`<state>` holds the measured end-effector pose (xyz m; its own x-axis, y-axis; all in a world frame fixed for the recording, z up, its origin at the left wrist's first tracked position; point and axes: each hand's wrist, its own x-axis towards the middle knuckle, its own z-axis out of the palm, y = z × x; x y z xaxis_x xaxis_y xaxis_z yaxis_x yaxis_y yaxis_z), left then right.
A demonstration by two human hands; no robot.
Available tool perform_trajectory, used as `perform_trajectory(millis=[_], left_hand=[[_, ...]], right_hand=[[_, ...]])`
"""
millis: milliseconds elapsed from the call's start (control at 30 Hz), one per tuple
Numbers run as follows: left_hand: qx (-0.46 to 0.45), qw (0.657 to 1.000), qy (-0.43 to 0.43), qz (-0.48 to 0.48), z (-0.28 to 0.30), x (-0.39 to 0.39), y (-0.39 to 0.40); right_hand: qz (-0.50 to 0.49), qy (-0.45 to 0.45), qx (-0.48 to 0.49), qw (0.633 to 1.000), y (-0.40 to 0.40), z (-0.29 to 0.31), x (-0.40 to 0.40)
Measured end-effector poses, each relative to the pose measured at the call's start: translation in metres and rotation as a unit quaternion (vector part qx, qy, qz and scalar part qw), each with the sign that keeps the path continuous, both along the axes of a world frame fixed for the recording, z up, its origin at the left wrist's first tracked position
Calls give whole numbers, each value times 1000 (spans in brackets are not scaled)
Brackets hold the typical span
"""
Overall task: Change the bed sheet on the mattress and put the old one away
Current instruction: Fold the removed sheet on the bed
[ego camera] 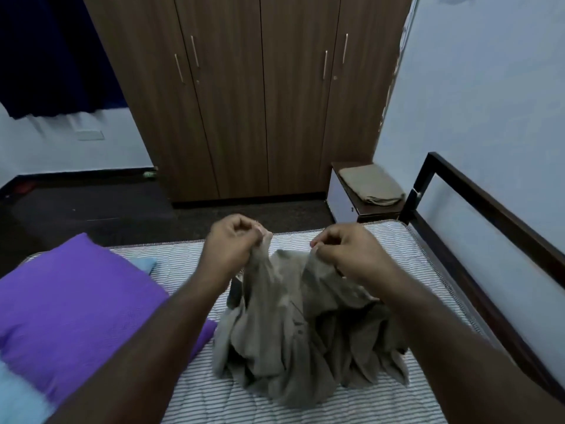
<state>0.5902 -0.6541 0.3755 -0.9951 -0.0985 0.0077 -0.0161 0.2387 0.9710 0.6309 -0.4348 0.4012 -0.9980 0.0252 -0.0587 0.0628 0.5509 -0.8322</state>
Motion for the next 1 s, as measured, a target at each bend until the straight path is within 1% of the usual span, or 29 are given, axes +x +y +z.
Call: perform_trajectory(millis=[33,67,100,133,200,300,367,400,467,533,600,633,700,800,900,1000], left_hand=[[30,999,-17,6,-6,6,3],[66,997,-30,12,-9,11,5],[102,994,-37,16,-11,17,8],[130,991,-36,17,-12,21,11],[148,989,-16,15,-12,29,12],[162,987,-9,5,-7,36,9],[179,983,-28,-15,-5,41,9],[189,981,-38,-24,-4,43,9],[211,976,-51,-32,-3,47,9],[228,971,-58,-34,-2,51,8],[232,970,-58,-34,-2,54,7],[233,970,-57,-34,-2,56,6],[239,968,-60,-37,-2,58,5],[239,968,-65,-37,-2,60,4],[243,967,-71,-32,-2,61,3],[254,964,-76,-27,-5,62,2]], right_hand=[[-17,-16,-72,997,-6,-3,4],[-41,-23,-157,987,-11,-4,6],[-62,-18,-231,971,-16,-1,9],[-79,-9,-285,955,-20,2,10],[-82,-10,-346,935,-27,6,15],[-34,-44,-369,928,-32,6,24],[4,-55,-362,931,-32,4,25],[25,-51,-344,937,-31,4,25],[63,-16,-261,963,-30,2,23],[85,37,-151,984,-28,0,20],[103,89,-55,989,-27,-2,17],[113,110,-27,987,-27,-2,16],[140,132,-24,981,-28,-2,15],[185,122,-54,974,-34,-1,14],[181,107,-58,976,-39,-1,12],[169,117,-63,977,-43,-2,10]])
